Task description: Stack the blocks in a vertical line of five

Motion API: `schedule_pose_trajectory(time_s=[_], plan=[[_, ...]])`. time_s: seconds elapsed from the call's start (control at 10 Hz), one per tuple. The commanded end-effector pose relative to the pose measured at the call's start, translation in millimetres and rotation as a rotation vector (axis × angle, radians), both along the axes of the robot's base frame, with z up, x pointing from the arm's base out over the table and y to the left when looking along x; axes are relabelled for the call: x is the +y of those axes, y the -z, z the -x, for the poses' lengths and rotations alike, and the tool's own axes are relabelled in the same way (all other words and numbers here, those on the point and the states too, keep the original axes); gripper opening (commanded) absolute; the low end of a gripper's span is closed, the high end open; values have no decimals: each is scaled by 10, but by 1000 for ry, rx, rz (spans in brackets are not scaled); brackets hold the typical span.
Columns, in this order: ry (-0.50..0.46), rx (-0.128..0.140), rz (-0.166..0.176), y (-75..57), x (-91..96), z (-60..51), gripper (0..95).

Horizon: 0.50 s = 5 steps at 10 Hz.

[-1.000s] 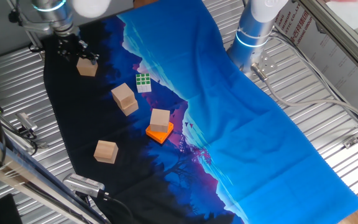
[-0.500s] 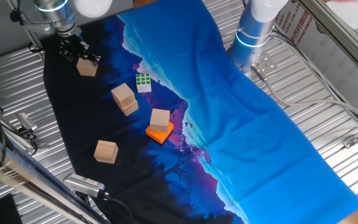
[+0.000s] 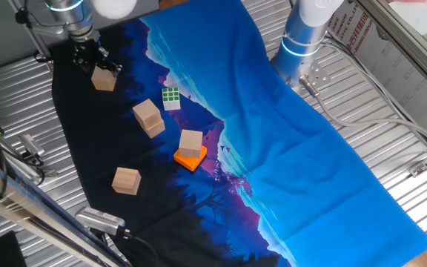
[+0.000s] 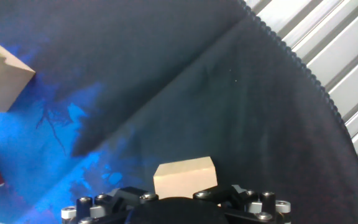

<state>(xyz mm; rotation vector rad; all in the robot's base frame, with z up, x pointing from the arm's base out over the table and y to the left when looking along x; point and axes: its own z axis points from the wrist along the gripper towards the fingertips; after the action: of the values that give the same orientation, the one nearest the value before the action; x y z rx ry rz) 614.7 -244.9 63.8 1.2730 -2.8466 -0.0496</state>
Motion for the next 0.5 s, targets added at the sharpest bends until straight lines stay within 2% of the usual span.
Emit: schedule_pose_trajectory(time_s=[0.1,0.3,0.4,0.5], plan=[[-69,-28,3,13,2,-1,950],[-160,-54,12,24,6,-11,950],[-195,-75,15,33,4,-13,950],[-192,-80,15,60,0,-19,950]])
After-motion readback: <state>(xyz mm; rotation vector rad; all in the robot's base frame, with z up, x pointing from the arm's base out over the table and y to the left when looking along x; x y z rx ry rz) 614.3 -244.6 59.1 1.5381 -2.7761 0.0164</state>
